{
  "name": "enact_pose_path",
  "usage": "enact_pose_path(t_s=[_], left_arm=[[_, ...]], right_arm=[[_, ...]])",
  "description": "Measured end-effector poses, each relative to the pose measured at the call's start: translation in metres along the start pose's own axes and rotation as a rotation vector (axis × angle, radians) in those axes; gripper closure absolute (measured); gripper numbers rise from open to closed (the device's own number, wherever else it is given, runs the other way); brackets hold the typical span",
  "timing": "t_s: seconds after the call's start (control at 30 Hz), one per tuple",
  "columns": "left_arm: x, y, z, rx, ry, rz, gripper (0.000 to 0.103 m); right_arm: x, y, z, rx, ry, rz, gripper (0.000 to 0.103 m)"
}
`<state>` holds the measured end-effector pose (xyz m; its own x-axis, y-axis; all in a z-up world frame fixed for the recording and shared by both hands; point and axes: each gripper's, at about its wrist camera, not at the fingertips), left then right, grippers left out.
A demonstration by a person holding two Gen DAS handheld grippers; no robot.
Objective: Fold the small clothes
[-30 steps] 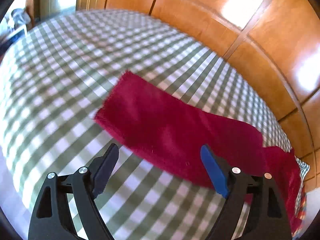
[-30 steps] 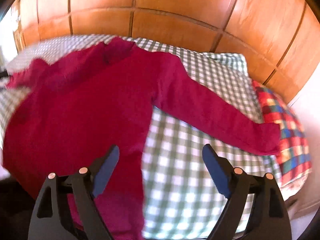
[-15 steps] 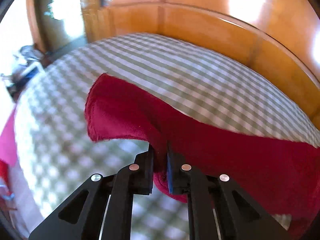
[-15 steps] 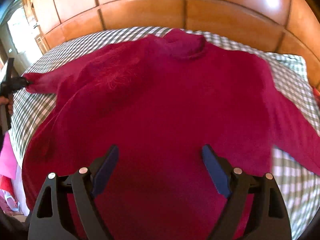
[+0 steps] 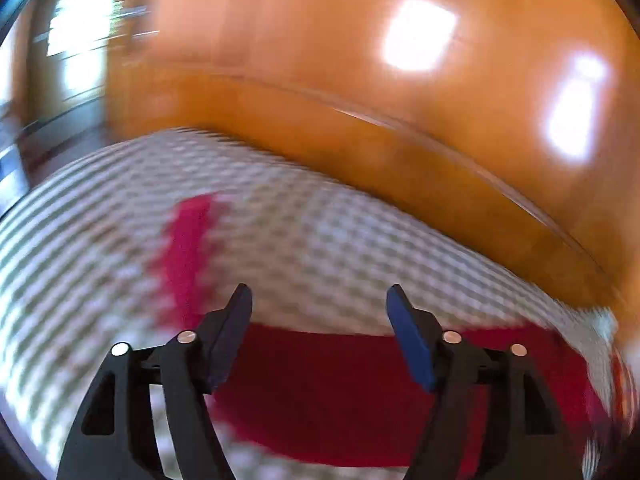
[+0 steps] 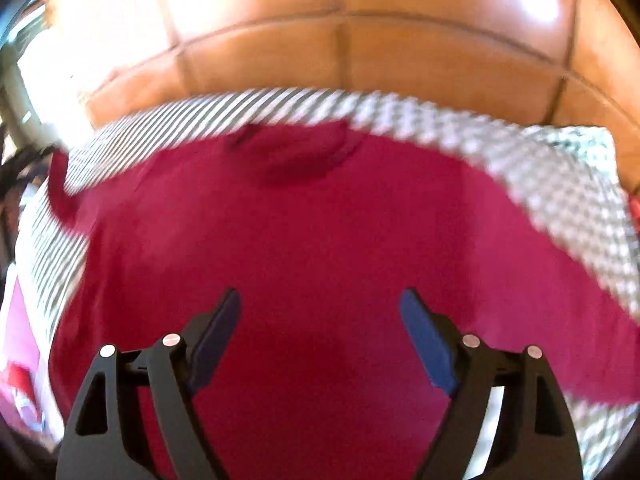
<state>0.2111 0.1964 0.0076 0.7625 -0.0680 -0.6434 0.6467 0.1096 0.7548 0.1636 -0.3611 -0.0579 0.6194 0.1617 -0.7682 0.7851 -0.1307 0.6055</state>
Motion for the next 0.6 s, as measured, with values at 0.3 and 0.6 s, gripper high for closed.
enact_pose_path(t_s=[0.3, 0.6], left_arm=[[0.104, -0.012, 0.168, 0.403, -0.322, -0.235, 0.045], [0.173, -0.025, 0.202, 0.551, -0.323, -0.349, 0.070]], right_arm=[[0.069, 0.093, 0.045, -0.016, -0.108, -0.068, 0.024], [0.134, 0.104, 0.037, -0.162, -0.111, -0.190, 0.033]])
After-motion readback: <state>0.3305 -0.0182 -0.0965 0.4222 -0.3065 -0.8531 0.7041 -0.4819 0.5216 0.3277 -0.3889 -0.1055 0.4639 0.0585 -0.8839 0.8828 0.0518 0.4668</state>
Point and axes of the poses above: each gripper's, at about its wrist camera, not at the fingertips, and x roughly the way its jaws point, z to its right, y to its top, and after that the axes turned 10 degrees about x, right-handed
